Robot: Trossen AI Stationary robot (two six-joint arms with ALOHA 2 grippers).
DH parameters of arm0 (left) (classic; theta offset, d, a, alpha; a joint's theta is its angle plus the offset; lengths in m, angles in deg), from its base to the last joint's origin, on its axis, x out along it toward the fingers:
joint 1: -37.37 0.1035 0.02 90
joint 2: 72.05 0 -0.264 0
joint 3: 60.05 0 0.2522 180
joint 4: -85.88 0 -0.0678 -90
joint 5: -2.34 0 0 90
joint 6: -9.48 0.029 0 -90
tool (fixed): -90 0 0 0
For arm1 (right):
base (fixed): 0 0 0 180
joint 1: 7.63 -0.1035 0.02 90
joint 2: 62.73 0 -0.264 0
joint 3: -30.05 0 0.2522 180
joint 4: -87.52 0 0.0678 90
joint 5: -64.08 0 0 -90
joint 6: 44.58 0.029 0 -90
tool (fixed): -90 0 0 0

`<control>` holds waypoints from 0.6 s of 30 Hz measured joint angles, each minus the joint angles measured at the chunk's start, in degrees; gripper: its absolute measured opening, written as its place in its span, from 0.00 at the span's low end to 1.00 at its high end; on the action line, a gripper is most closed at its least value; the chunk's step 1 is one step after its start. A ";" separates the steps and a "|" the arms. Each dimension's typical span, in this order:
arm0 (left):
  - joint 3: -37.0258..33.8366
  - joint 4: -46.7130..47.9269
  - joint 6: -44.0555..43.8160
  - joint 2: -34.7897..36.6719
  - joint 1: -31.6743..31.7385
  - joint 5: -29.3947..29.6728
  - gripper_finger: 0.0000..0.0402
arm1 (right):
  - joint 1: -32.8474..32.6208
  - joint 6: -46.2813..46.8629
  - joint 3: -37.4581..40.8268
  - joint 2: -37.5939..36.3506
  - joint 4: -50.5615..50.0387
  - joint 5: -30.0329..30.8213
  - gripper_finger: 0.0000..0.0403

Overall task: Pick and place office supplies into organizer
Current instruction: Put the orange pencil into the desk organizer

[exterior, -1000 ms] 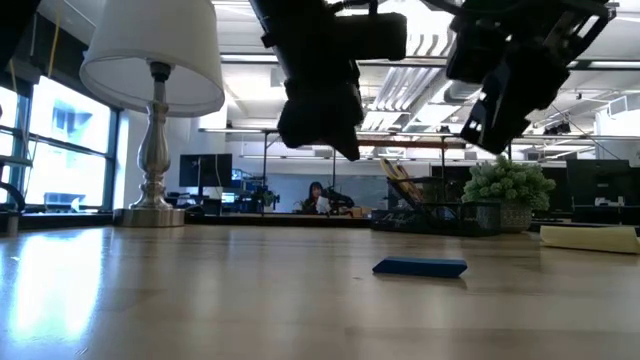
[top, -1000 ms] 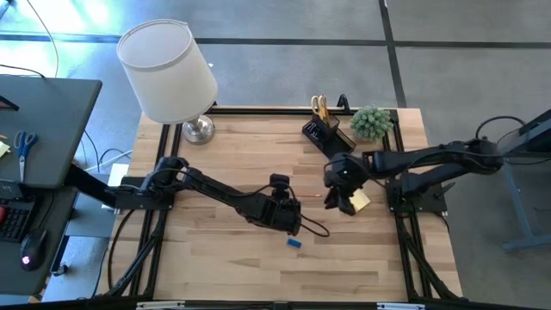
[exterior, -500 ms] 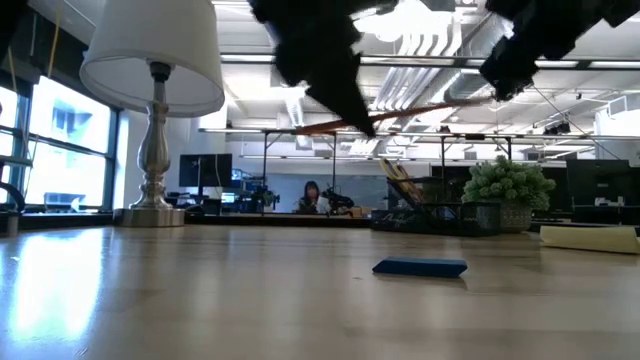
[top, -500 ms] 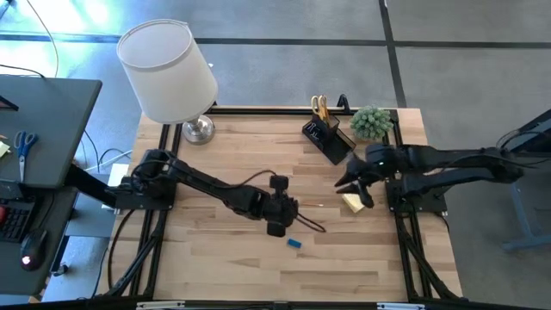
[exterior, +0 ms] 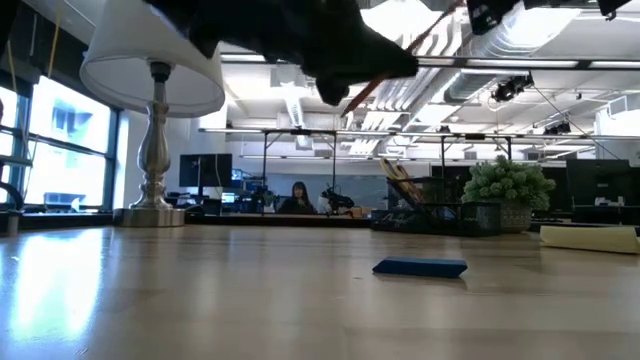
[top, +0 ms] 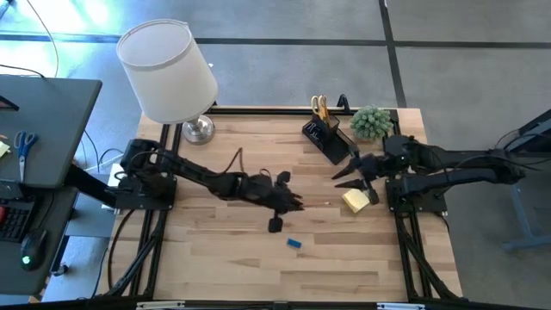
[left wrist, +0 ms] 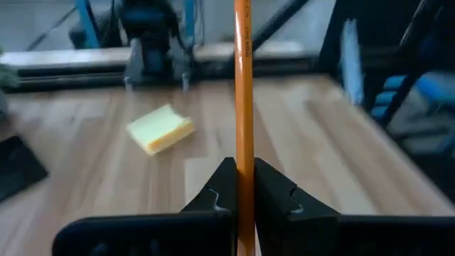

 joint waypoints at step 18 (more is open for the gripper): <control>-8.16 -26.57 -6.77 -0.13 1.13 -7.17 0.00 | -5.37 -10.92 0.19 11.18 23.55 -0.18 0.25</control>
